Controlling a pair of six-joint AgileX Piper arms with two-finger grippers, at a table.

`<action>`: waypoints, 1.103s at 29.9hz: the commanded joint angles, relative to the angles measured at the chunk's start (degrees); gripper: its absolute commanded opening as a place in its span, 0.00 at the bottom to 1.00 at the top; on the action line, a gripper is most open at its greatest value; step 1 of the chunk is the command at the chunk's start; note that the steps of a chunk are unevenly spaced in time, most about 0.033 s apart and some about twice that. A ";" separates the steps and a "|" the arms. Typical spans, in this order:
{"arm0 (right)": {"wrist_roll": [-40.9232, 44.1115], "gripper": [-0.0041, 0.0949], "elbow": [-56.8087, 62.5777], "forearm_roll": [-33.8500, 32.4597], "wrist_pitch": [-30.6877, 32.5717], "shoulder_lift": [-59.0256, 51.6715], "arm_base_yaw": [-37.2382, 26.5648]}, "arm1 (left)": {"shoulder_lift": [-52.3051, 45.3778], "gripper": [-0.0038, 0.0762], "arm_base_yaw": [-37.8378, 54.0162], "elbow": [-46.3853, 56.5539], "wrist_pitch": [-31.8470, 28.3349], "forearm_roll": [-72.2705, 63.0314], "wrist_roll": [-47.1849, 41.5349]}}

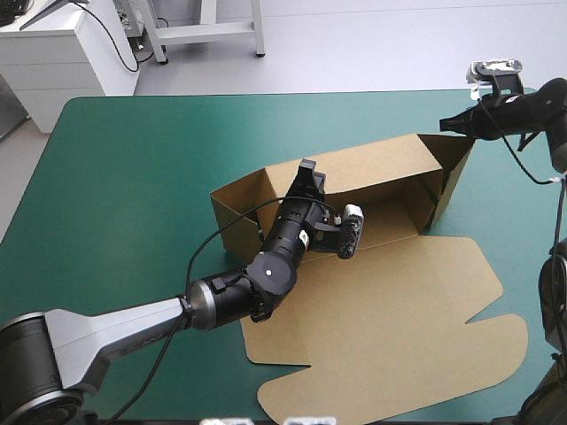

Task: Fold the box

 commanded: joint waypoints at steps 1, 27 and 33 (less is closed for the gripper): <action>-0.29 0.02 -2.08 0.05 1.44 -2.90 -0.04 | -2.28 0.04 -0.47 -1.46 1.34 2.18 -0.32; -5.22 0.03 6.44 0.48 11.47 -9.26 -0.04 | -2.28 0.04 -0.47 -3.20 5.95 5.00 -21.66; -5.22 0.03 6.44 -0.36 9.96 -9.26 -0.04 | -2.28 0.04 -0.47 -4.24 6.19 5.00 -22.75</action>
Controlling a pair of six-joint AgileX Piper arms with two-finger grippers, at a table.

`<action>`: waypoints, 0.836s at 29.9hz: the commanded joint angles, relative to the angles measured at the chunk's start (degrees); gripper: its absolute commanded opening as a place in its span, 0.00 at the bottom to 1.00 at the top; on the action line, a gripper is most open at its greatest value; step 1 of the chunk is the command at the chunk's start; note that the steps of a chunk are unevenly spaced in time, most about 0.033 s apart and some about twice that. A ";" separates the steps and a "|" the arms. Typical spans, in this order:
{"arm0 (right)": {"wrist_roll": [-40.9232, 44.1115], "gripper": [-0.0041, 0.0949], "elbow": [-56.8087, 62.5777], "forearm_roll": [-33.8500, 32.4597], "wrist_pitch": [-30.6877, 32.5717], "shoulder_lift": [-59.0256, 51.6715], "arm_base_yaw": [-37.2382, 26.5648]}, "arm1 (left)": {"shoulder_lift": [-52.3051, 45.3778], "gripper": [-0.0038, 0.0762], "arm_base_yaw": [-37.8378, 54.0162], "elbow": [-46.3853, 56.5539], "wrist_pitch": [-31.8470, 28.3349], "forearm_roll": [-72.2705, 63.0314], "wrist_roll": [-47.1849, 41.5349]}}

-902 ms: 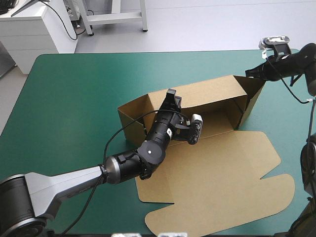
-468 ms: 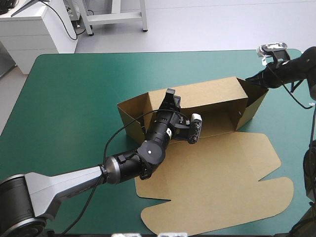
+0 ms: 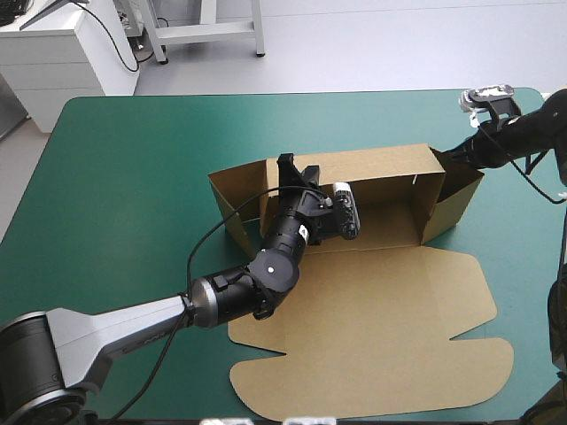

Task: Fold the box

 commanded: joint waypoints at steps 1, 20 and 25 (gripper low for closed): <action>-0.51 0.03 -1.01 1.11 -1.27 -3.08 0.07 | -2.63 0.04 -0.45 -2.65 3.00 5.15 -3.54; 0.55 0.03 -1.11 -0.61 -5.24 -3.08 0.07 | -7.10 0.04 -0.45 -2.65 3.88 5.15 -8.21; 1.05 0.03 -1.11 0.36 -4.31 -3.08 0.07 | -6.98 0.04 -0.45 -2.65 1.43 5.15 -8.11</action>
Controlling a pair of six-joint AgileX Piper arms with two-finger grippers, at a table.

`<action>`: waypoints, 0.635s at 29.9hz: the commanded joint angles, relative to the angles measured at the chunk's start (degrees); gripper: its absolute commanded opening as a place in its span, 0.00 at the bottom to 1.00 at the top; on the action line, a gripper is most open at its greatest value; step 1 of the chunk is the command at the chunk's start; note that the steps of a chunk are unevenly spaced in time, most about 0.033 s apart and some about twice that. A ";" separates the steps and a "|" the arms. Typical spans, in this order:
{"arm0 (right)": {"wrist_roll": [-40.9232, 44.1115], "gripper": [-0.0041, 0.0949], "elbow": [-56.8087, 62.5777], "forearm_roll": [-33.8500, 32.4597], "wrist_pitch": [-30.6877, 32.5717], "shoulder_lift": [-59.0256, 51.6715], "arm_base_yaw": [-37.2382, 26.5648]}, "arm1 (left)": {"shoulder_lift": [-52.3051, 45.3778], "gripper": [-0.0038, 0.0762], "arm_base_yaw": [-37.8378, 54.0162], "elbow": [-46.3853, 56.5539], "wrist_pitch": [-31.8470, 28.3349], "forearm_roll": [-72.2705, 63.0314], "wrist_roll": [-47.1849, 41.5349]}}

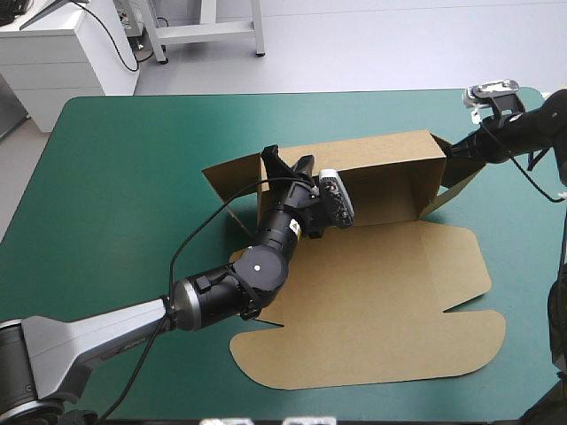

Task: Fold the box

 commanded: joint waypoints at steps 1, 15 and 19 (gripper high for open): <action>0.01 0.03 -1.13 2.08 -0.33 -3.08 -0.03 | -3.12 0.04 -0.34 -2.44 0.97 5.82 -2.55; 0.71 0.03 -1.37 1.42 -1.09 -3.22 -0.03 | -7.63 0.04 -0.34 -2.44 1.74 4.83 -0.98; 0.86 0.03 -3.78 2.89 -0.64 -3.71 -0.03 | -7.99 0.04 -0.34 -2.44 1.43 1.05 11.18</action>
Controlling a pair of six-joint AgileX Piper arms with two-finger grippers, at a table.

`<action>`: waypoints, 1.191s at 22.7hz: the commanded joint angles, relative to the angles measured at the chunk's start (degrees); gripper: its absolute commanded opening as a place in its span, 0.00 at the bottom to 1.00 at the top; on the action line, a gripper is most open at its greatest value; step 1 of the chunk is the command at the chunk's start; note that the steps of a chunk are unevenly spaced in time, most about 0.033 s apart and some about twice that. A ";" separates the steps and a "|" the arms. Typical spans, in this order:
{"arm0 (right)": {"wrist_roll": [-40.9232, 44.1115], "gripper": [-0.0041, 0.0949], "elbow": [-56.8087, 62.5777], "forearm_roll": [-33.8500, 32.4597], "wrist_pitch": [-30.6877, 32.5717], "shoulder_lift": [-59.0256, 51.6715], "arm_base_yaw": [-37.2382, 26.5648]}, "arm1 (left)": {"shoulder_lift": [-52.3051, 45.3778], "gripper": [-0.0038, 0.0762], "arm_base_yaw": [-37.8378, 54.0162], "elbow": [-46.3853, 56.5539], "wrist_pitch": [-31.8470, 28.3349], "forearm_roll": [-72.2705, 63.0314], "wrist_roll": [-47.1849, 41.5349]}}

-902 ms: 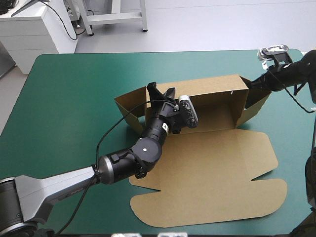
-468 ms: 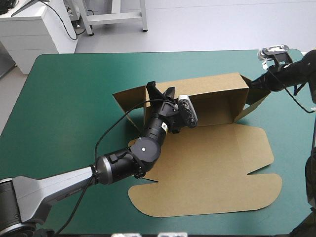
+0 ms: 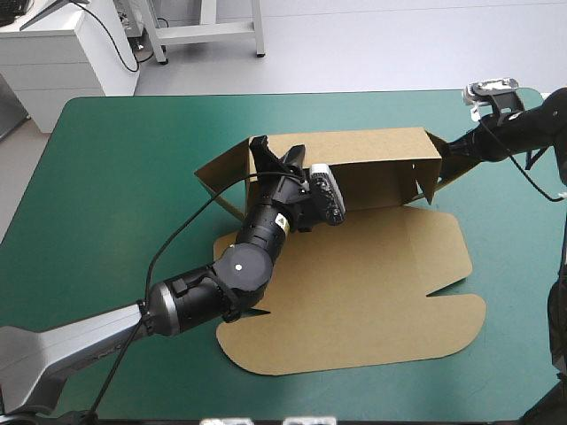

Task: Fold the box

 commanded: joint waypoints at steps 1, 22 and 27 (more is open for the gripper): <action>-0.20 0.03 -4.07 2.25 -0.54 -3.55 -0.03 | -3.70 0.04 -0.34 -2.44 1.32 -0.22 7.31; 4.90 0.03 -14.59 3.17 4.10 -7.52 -0.03 | -6.10 0.04 -2.88 -0.65 -1.10 -20.43 24.74; 4.90 0.03 -14.07 -0.04 4.23 -6.58 -0.03 | -1.37 0.04 -2.65 -0.65 -1.79 -19.04 24.74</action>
